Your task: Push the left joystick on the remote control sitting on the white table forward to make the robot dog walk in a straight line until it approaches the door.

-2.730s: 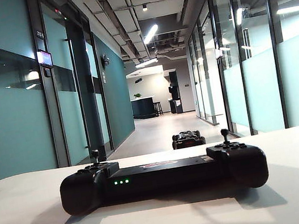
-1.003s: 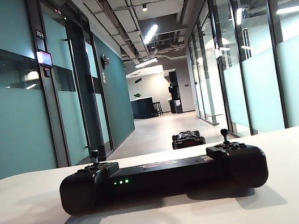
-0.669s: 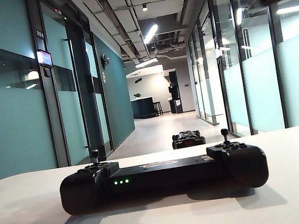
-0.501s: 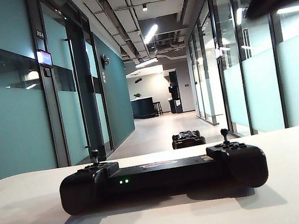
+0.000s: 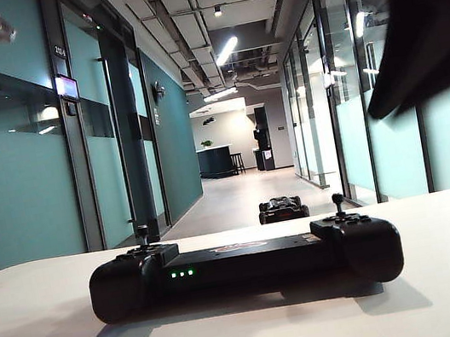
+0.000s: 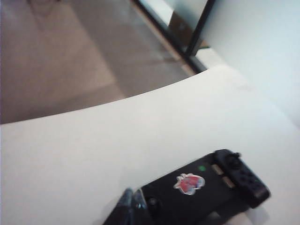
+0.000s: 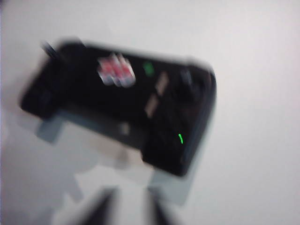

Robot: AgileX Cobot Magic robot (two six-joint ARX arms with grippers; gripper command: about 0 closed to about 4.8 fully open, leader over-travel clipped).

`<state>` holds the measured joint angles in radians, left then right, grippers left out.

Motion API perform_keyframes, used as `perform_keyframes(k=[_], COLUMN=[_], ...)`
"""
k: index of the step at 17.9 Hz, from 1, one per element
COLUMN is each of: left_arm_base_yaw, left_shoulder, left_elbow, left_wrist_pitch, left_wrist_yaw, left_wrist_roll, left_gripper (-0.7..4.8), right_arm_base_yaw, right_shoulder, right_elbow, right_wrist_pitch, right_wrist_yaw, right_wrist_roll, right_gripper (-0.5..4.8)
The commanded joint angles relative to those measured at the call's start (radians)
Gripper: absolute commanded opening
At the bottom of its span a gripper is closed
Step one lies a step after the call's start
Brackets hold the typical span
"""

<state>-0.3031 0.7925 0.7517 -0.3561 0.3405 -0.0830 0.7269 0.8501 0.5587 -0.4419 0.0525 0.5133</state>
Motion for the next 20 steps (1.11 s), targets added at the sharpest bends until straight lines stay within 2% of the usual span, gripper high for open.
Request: perform_keyframes(k=[1, 11, 15, 20], left_arm_base_yaw=[0.000, 0.000, 0.000, 0.000], left_shoulder=[0.005, 0.008, 0.008, 0.008], left_elbow=[0.005, 0.005, 0.005, 0.005], left_wrist_pitch=[0.024, 0.029, 0.029, 0.029], left_wrist_yaw=[0.023, 0.024, 0.043, 0.043], left_wrist_roll=[0.000, 0.000, 0.000, 0.000], left_gripper=[-0.06, -0.06, -0.06, -0.06], right_arm_base_yaw=[-0.001, -0.007, -0.008, -0.022], right_shoulder=[0.039, 0.363, 0.457, 0.481], right_elbow=[0.036, 0.323, 0.356, 0.356], right_wrist_pitch=[-0.021, -0.240, -0.266, -0.274], right_wrist_yaw=[-0.029, -0.045, -0.038, 0.035], right_wrist_roll=[0.041, 0.002, -0.028, -0.028], right_gripper=[3.73, 3.69, 3.69, 3.69])
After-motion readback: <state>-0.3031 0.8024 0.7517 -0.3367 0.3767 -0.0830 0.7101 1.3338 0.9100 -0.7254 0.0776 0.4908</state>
